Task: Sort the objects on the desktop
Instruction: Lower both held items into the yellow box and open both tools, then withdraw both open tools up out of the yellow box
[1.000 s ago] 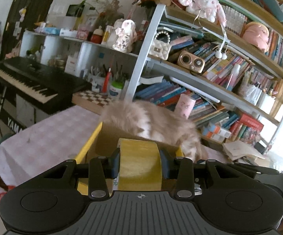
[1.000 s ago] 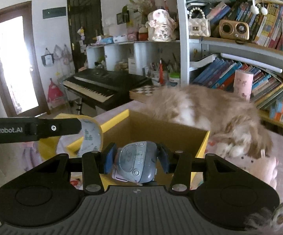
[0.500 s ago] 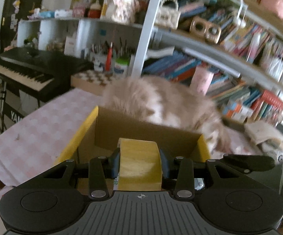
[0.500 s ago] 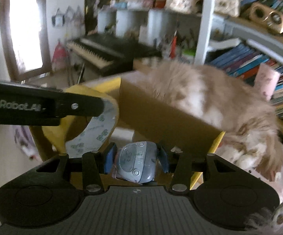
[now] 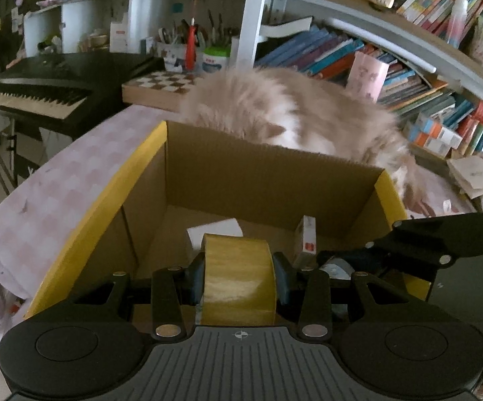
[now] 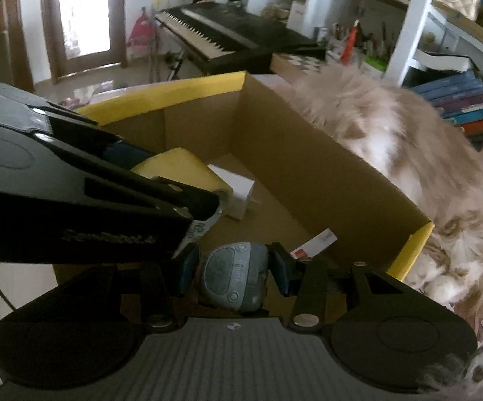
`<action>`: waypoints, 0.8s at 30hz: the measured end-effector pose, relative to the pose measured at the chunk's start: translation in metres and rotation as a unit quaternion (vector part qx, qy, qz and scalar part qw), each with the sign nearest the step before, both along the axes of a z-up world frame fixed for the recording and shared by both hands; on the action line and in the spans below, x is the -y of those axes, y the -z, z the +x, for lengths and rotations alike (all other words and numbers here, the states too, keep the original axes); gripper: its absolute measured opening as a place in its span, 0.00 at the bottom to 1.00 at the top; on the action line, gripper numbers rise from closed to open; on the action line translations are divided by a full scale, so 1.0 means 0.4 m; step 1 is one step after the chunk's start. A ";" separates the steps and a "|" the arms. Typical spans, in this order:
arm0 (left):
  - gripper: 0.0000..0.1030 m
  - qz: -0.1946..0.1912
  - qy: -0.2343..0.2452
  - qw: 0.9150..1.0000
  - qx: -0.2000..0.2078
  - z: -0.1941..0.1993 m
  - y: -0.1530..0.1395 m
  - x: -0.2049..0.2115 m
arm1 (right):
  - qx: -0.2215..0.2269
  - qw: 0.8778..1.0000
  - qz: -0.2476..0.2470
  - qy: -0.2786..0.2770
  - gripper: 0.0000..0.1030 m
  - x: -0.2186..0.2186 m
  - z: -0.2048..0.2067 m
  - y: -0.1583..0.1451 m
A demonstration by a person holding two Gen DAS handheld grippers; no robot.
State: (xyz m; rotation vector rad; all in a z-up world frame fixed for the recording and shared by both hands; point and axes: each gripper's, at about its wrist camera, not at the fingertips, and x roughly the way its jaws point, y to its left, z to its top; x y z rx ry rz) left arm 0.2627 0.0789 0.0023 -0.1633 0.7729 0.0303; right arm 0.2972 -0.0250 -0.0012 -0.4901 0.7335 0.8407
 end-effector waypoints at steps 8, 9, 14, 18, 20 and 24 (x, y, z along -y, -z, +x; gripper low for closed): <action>0.39 0.006 -0.006 1.000 -0.005 -0.004 0.008 0.008 | 0.012 1.000 0.011 0.003 0.61 0.008 0.001 -0.013; 0.40 0.008 -0.008 1.000 -0.003 -0.006 0.006 0.009 | 0.015 1.000 0.014 0.005 0.63 0.011 0.001 -0.015; 0.66 0.006 -0.008 0.999 0.045 -0.032 -0.032 0.010 | 0.024 0.999 0.027 0.024 0.65 0.031 -0.003 -0.028; 0.69 0.021 0.003 0.997 0.078 -0.051 -0.070 0.028 | 0.029 0.998 0.041 0.045 0.65 0.050 -0.008 -0.043; 0.74 0.023 0.004 0.996 0.091 -0.064 -0.087 0.035 | 0.034 0.997 0.047 0.055 0.65 0.059 -0.014 -0.053; 0.76 0.019 0.007 0.993 0.112 -0.096 -0.115 0.039 | 0.048 0.994 0.063 0.074 0.65 0.082 -0.035 -0.078</action>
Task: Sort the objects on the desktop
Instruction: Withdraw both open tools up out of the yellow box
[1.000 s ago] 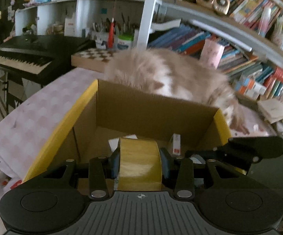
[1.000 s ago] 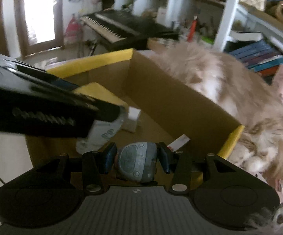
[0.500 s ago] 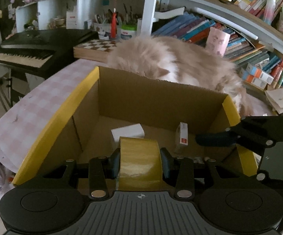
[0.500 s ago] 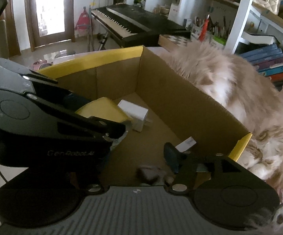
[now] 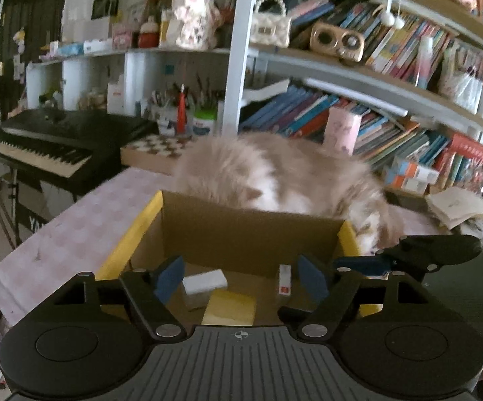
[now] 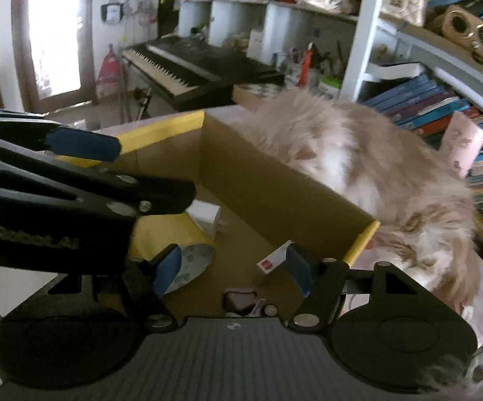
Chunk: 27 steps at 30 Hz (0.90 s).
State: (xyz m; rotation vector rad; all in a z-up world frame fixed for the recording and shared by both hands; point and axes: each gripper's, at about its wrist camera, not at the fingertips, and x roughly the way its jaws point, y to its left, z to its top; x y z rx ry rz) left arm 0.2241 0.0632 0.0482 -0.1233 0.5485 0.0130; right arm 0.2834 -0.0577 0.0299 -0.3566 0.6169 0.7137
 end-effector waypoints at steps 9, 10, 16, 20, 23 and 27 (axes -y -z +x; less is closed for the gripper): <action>0.86 -0.014 -0.010 0.999 0.032 -0.094 -0.034 -0.016 | 0.032 0.996 0.053 0.064 0.68 0.057 -0.068 -0.063; 0.88 -0.014 -0.012 0.999 0.035 -0.106 -0.035 -0.018 | 0.037 0.995 0.058 0.071 0.68 0.063 -0.080 -0.069; 0.89 -0.021 -0.024 0.998 0.046 -0.188 -0.042 -0.038 | 0.051 0.990 0.080 0.102 0.68 0.095 -0.153 -0.090; 0.89 -0.021 -0.026 0.998 0.047 -0.244 -0.043 -0.047 | 0.051 0.988 0.087 0.118 0.68 0.105 -0.205 -0.094; 0.89 -0.019 -0.026 0.998 0.049 -0.288 -0.043 -0.051 | 0.053 0.987 0.088 0.125 0.68 0.110 -0.251 -0.092; 0.89 -0.022 -0.025 0.998 0.048 -0.340 -0.042 -0.056 | 0.057 0.985 0.091 0.136 0.69 0.118 -0.316 -0.088</action>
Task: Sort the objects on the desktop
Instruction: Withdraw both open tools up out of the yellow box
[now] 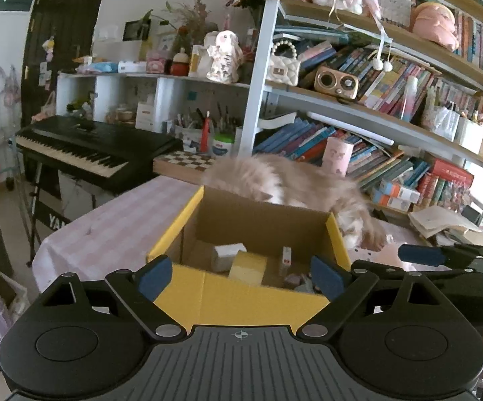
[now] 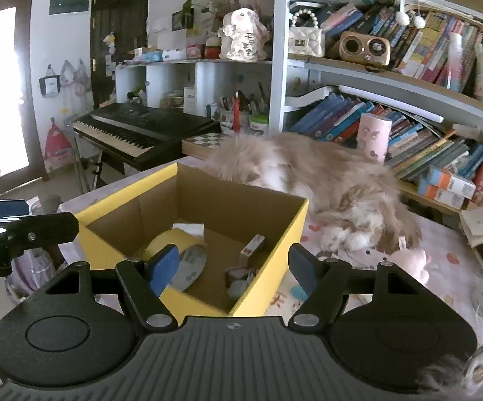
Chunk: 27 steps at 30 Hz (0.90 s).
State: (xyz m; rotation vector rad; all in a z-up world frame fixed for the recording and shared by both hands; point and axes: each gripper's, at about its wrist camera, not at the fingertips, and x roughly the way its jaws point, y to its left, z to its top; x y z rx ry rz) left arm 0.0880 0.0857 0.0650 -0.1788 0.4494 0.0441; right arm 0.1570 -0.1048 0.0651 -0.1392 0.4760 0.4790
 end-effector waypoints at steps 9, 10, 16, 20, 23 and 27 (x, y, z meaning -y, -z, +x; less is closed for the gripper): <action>0.89 0.003 0.007 1.000 -0.003 -0.110 0.016 0.007 | -0.004 0.999 0.012 0.041 0.70 0.036 -0.139 0.031; 0.90 0.005 0.008 1.000 -0.004 -0.119 0.018 0.010 | -0.006 0.999 0.013 0.046 0.70 0.039 -0.153 0.035; 0.90 0.008 0.023 1.000 -0.015 -0.170 0.040 0.026 | -0.015 0.997 0.011 0.071 0.70 0.057 -0.227 0.070; 0.90 0.009 0.032 0.999 -0.024 -0.196 0.058 0.035 | -0.026 0.996 0.007 0.086 0.70 0.067 -0.265 0.092; 0.90 0.007 0.039 0.999 -0.031 -0.210 0.068 0.040 | -0.031 0.995 0.005 0.096 0.70 0.071 -0.291 0.106; 0.90 0.003 0.046 0.998 -0.037 -0.223 0.082 0.049 | -0.036 0.994 0.002 0.107 0.71 0.076 -0.321 0.121</action>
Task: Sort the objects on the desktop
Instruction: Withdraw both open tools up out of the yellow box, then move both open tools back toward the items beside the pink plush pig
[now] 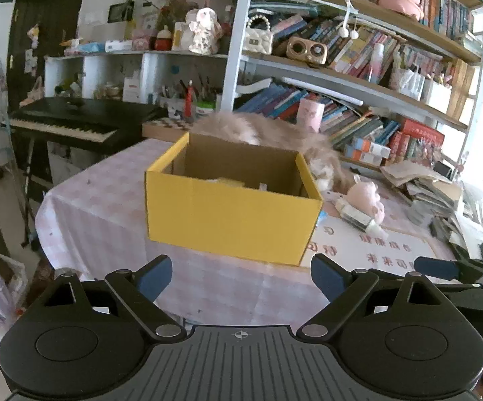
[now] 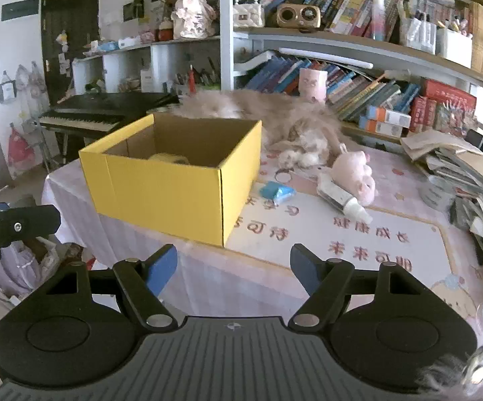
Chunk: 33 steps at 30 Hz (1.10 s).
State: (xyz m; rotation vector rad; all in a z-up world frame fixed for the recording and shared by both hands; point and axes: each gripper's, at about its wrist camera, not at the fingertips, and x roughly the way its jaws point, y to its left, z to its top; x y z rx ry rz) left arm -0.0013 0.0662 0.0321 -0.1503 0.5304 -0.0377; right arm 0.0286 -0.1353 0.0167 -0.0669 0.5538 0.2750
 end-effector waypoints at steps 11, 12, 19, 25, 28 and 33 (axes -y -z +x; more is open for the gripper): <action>0.90 0.010 0.021 0.999 -0.028 -0.010 0.036 0.019 | -0.033 0.999 -0.005 0.022 0.73 0.019 -0.026 0.035; 0.90 0.011 0.023 0.999 -0.030 -0.009 0.039 0.020 | -0.034 0.999 -0.006 0.024 0.73 0.021 -0.024 0.037; 0.90 0.014 0.039 0.998 -0.040 0.008 0.048 0.033 | -0.038 0.999 -0.006 0.033 0.74 0.028 -0.021 0.045; 0.90 0.017 0.054 0.998 -0.043 0.024 0.054 0.061 | -0.044 0.998 -0.006 0.043 0.74 0.050 -0.014 0.049; 0.90 0.021 0.065 0.997 -0.045 0.034 0.057 0.081 | -0.048 0.998 -0.004 0.051 0.75 0.068 -0.008 0.050; 0.90 0.024 0.081 0.995 -0.048 0.058 0.059 0.114 | -0.052 0.997 -0.002 0.064 0.75 0.099 0.004 0.052</action>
